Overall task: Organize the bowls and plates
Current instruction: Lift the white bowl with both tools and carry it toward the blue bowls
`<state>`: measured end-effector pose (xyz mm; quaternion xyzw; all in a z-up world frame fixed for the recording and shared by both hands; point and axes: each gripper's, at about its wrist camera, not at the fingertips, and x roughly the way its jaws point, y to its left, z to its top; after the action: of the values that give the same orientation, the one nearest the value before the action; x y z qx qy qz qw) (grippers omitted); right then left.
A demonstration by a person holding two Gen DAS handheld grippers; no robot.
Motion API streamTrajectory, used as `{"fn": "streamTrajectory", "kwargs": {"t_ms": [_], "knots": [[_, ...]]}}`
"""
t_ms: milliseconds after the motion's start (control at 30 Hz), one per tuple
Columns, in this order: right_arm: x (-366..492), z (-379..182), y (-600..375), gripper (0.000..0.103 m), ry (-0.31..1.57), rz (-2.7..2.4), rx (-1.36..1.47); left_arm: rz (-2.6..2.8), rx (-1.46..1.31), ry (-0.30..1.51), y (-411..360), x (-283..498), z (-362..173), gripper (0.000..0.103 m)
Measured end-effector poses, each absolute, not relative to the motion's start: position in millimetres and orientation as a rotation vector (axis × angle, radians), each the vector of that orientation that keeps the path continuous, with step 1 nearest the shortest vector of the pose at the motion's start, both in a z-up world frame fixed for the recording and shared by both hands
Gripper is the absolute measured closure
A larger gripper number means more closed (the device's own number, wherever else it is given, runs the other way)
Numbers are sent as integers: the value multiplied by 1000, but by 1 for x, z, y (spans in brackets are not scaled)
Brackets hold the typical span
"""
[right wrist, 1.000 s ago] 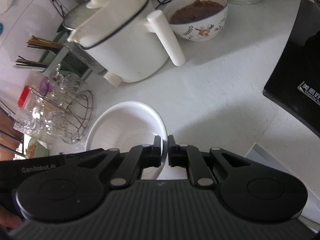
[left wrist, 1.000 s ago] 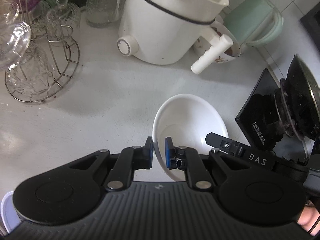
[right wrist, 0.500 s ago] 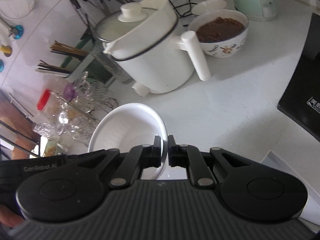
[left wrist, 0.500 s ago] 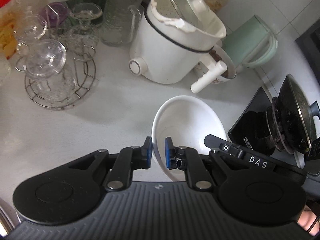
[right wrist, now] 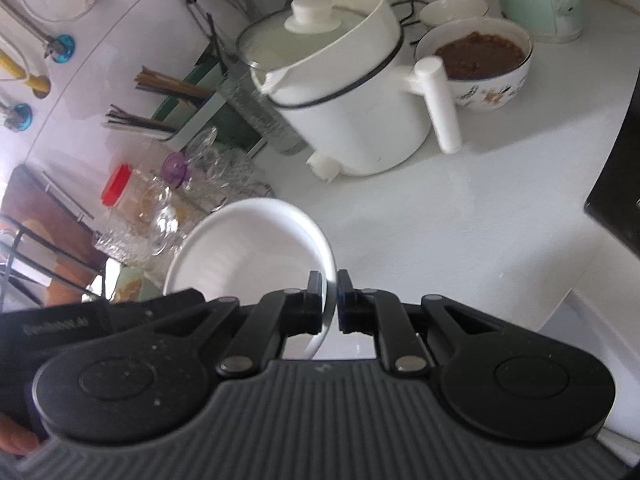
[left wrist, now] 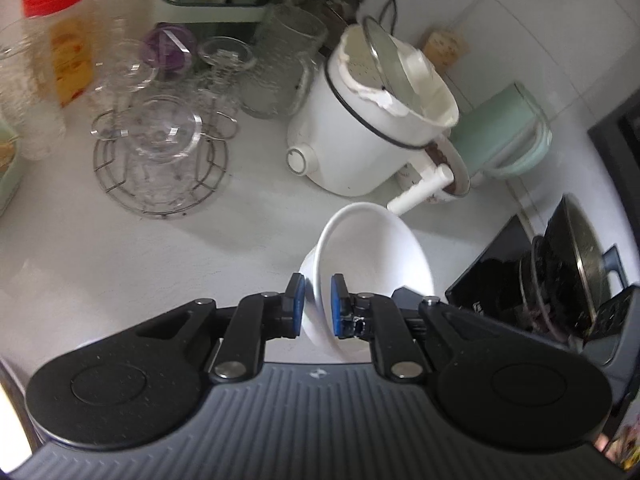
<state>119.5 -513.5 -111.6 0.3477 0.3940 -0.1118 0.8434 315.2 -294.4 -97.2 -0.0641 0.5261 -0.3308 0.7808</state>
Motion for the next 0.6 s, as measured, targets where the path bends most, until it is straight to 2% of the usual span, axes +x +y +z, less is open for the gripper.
{"fn": "streamTrajectory", "kwargs": {"t_ms": [600], "knots": [[144, -91, -434, 91, 876, -114, 660, -618, -242, 1098, -190, 316, -77, 89]]}}
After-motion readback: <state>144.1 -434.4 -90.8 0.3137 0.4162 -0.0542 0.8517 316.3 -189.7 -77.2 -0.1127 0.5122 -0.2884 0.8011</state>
